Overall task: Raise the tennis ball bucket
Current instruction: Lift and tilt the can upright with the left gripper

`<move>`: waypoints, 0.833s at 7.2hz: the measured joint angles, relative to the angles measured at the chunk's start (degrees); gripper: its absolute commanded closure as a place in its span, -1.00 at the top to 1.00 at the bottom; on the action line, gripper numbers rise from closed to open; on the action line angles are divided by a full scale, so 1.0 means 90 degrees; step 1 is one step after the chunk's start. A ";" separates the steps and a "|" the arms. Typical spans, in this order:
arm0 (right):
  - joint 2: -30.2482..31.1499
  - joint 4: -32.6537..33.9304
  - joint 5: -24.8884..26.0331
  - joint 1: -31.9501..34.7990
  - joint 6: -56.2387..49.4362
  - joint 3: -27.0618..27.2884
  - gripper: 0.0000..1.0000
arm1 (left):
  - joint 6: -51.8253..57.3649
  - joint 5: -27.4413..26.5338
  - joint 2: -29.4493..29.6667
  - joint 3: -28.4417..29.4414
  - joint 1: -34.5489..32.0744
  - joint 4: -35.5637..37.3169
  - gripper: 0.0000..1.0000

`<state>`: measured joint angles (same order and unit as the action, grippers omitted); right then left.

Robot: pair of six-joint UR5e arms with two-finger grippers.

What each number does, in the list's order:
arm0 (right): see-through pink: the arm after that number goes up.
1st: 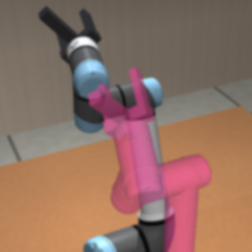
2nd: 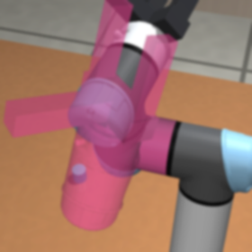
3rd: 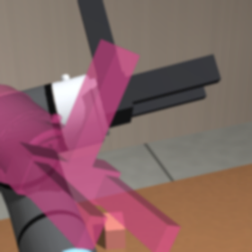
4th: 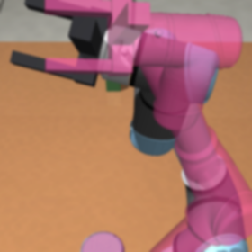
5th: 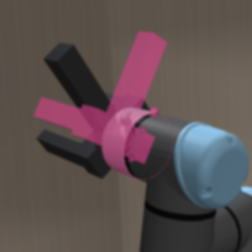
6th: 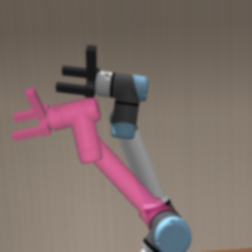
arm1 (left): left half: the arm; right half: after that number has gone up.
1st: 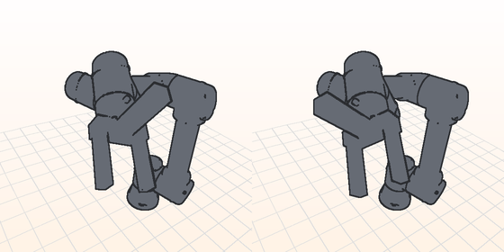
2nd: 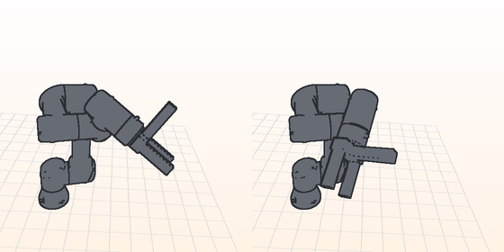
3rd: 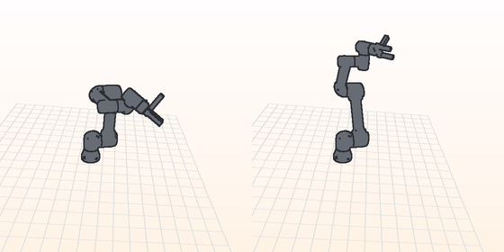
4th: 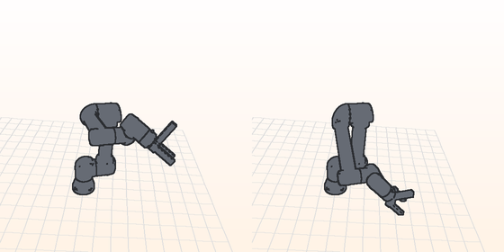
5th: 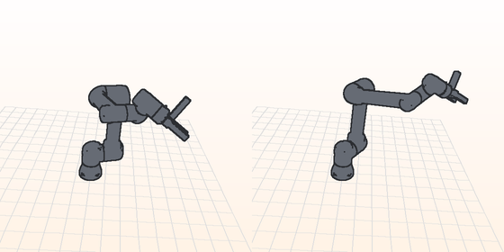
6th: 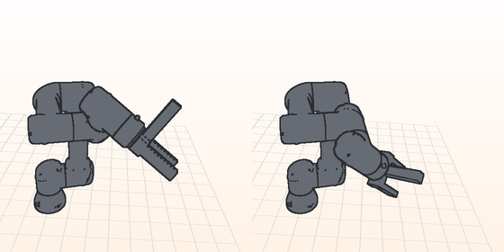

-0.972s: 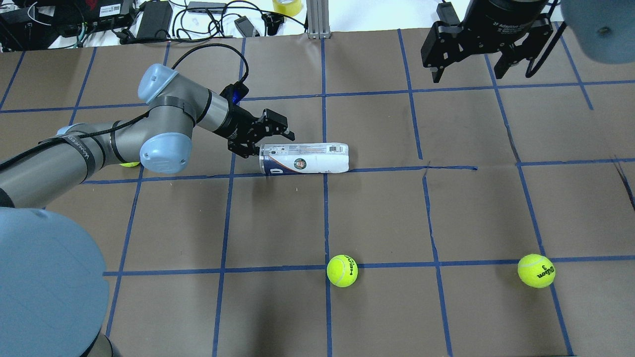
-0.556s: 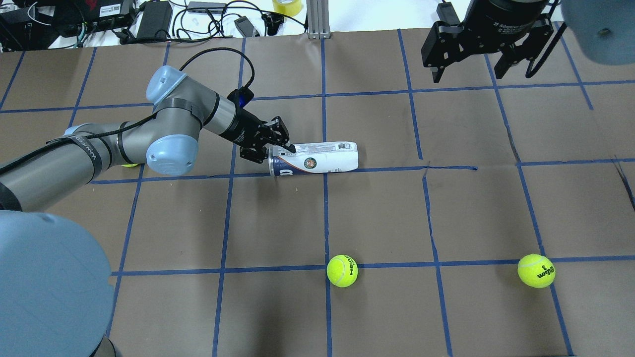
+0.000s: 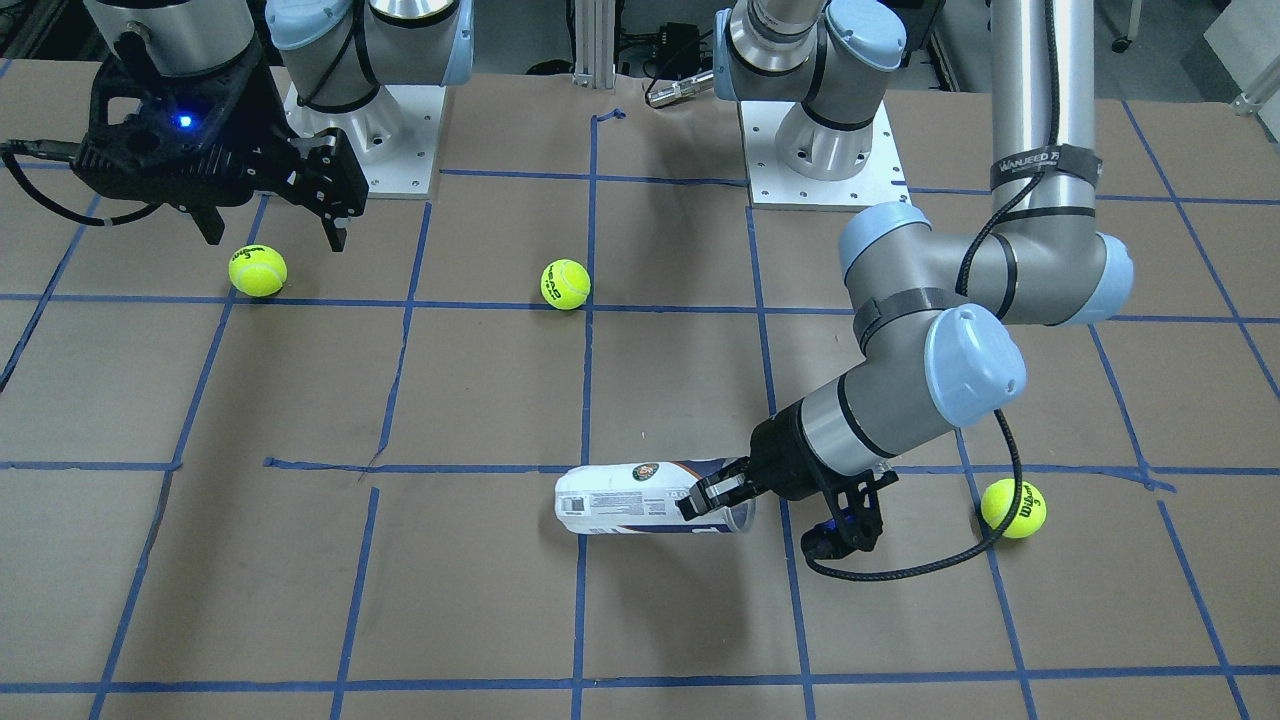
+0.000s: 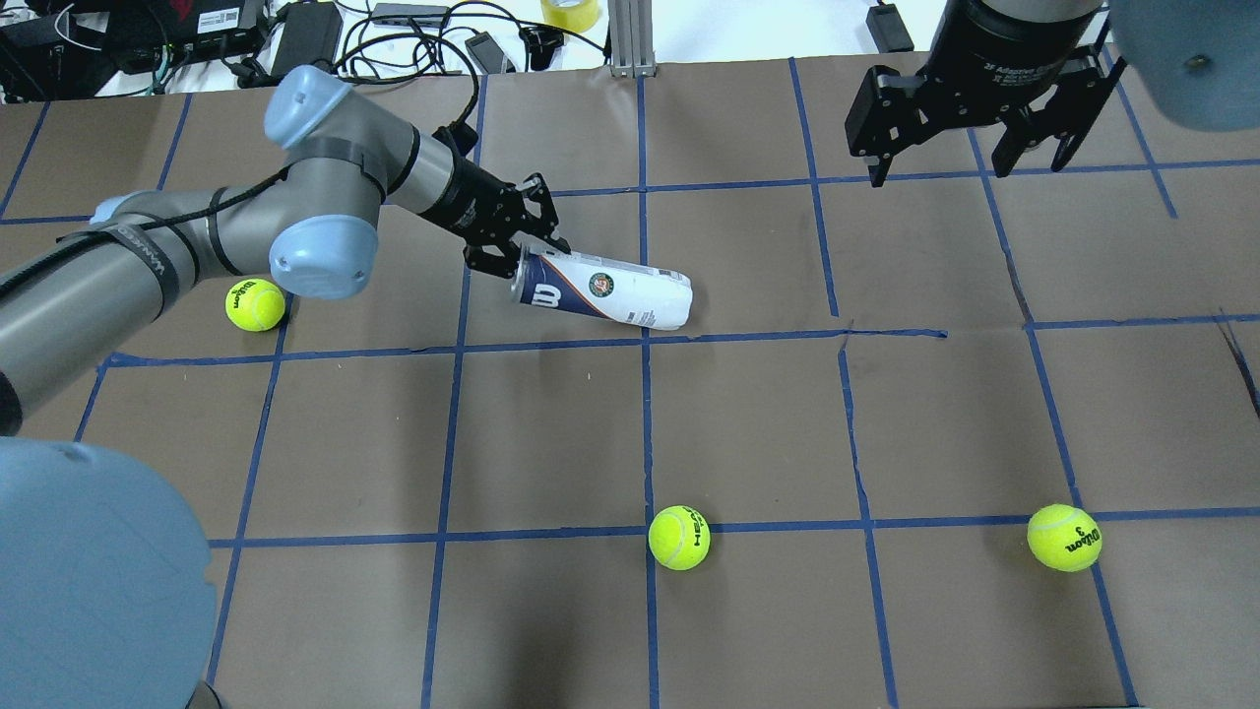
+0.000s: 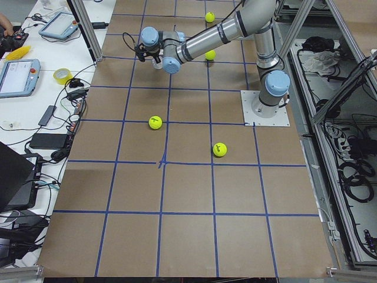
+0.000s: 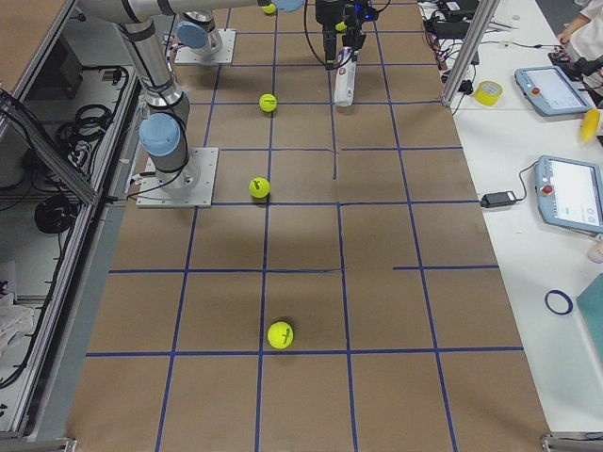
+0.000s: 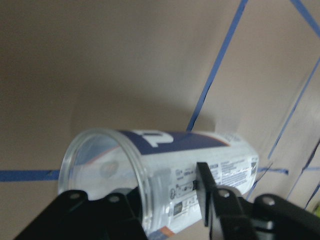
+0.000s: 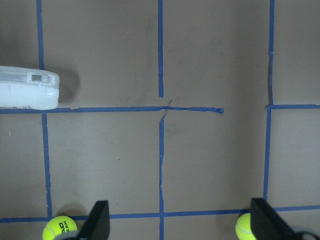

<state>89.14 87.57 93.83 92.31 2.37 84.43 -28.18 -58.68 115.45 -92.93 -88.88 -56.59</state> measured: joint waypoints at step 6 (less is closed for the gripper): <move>0.0035 0.0114 0.0036 -0.0013 -0.0059 0.0000 1.00 | 0.0799 -0.2346 -0.0295 0.1031 -0.0351 -0.0047 -1.00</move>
<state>89.46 88.59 94.16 92.20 1.84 84.43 -20.99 -79.79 112.79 -83.65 -92.04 -57.02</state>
